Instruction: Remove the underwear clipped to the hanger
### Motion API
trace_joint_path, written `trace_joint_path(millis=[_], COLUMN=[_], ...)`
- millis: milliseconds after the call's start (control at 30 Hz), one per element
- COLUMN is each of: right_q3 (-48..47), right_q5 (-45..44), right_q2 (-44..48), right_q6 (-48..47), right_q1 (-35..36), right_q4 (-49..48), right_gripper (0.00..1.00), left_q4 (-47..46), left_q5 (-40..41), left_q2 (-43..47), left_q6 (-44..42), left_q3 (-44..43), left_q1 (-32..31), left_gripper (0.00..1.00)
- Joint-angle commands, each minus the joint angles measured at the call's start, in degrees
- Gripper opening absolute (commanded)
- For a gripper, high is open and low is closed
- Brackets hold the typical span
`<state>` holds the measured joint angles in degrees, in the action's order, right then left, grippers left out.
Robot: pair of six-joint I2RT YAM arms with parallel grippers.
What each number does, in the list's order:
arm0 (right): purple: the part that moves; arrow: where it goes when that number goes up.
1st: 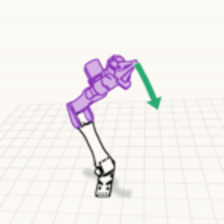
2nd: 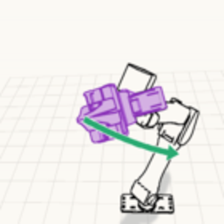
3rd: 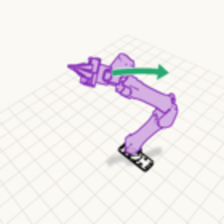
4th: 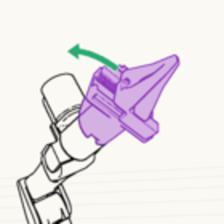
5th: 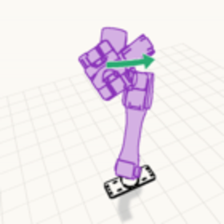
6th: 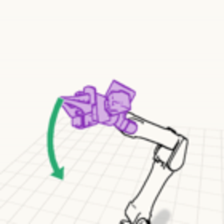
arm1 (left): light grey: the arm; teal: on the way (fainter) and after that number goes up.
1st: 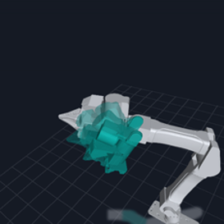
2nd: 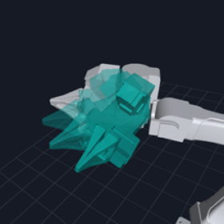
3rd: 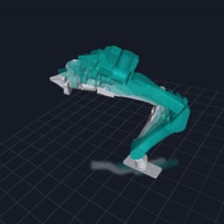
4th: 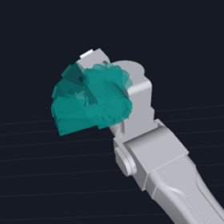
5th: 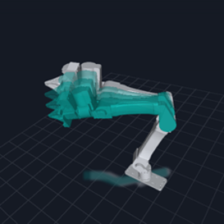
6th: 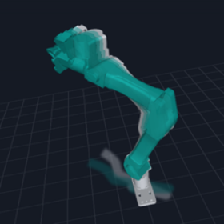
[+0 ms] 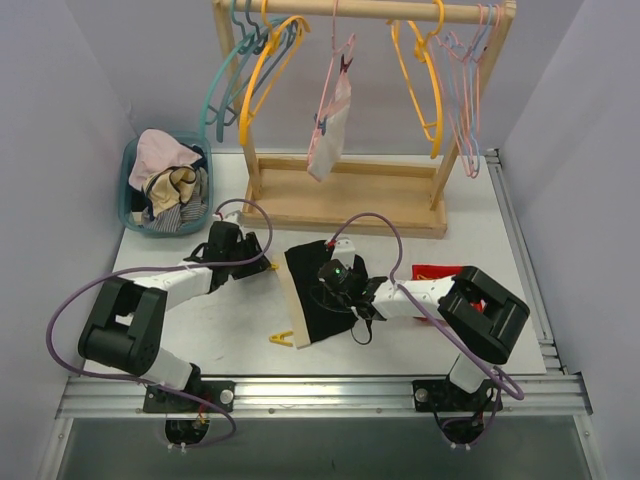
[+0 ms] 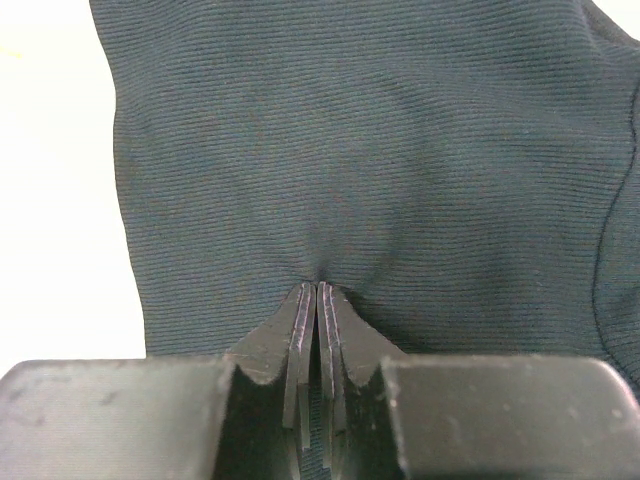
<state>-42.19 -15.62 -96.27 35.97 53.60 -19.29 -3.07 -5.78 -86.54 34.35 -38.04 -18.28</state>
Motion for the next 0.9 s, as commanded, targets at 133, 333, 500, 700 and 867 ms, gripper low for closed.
trace_joint_path(millis=[133,333,500,700,867], right_q3=[2.5,2.8,3.3,3.5,4.4], right_q5=[0.3,0.5,0.1,0.1,0.1], right_q2=[-1.2,-0.9,-0.3,-0.1,-0.2], right_q6=[-0.4,-0.2,-0.2,0.2,1.1], right_q1=[-0.6,-0.6,-0.7,-1.1,-2.3], right_q4=[6.1,6.0,6.1,6.1,6.0], right_gripper=[0.01,0.0,0.0,0.0,0.0], left_q4=[-4.8,-13.9,-18.2,-19.5,-18.1], left_q5=[-1.2,-7.7,-12.1,-13.9,-15.1], left_q2=[1.4,-1.5,-4.2,-4.2,-1.4], left_q6=[1.2,5.1,7.3,7.4,5.9], left_q3=[0.8,3.3,4.6,5.9,8.2], left_q1=[2.2,5.0,6.2,7.6,11.9], left_gripper=[0.65,0.5,0.41,0.09,0.03])
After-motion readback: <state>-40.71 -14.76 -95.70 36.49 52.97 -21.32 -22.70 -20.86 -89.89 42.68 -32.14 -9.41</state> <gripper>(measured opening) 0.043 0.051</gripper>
